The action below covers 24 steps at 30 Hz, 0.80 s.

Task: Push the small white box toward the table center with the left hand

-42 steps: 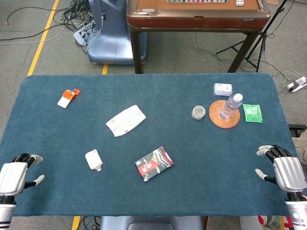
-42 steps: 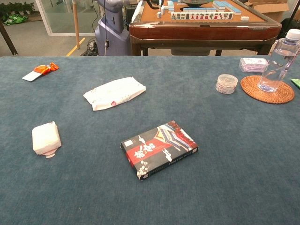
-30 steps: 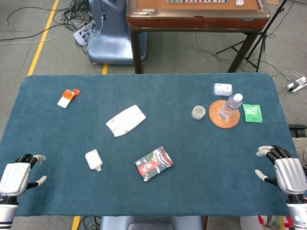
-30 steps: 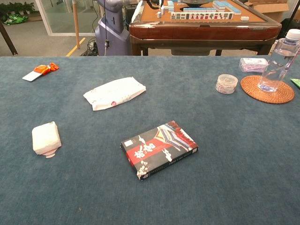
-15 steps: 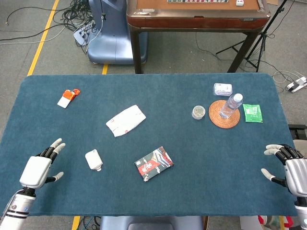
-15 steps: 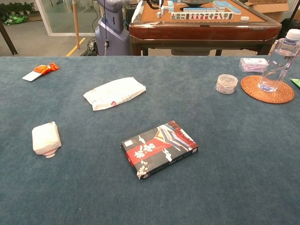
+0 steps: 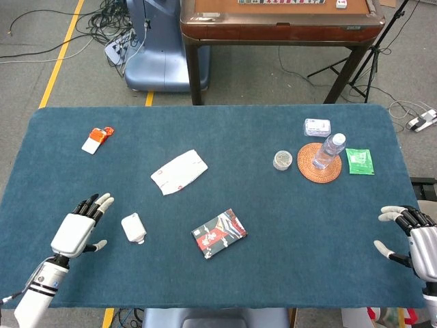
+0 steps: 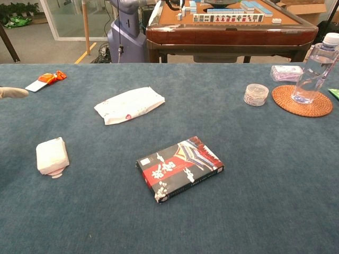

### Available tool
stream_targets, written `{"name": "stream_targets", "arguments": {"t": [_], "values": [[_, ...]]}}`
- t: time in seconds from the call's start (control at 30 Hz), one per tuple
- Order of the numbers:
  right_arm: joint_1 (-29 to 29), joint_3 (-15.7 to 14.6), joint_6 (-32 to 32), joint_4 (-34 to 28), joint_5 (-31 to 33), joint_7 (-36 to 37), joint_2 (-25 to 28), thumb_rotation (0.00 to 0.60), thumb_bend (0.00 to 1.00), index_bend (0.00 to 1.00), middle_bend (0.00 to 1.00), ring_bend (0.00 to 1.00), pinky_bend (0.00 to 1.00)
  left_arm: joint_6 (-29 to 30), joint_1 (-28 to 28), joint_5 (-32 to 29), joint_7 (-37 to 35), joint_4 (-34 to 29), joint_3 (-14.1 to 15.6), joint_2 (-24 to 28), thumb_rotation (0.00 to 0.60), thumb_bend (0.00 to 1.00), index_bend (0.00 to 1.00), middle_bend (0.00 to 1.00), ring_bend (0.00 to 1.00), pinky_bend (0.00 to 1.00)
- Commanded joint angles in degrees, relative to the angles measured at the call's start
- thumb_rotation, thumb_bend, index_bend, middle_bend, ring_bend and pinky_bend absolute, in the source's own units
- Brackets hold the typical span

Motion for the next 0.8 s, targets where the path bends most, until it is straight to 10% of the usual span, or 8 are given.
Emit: {"name": "stream_targets", "arguments": {"t": [0.03, 0.8], "values": [[0.03, 0.02, -0.12, 0.02, 0.05, -0.02, -0.02, 0.600, 0.07, 0.44, 0.36, 0.26, 0.38, -0.68, -0.57, -0.65, 0.29, 0.37, -0.25, -0.63, 0.600, 0.00, 0.00, 0.00, 0.00, 0.11], [0.02, 0.15, -0.49, -0.15, 0.19, -0.01, 0.22, 0.600, 0.07, 0.44, 0.36, 0.26, 0.38, -4.91, -4.41, -4.50, 1.94, 5.20, -0.87, -4.66, 0.600, 0.00, 0.00, 0.00, 0.00, 0.11]]}}
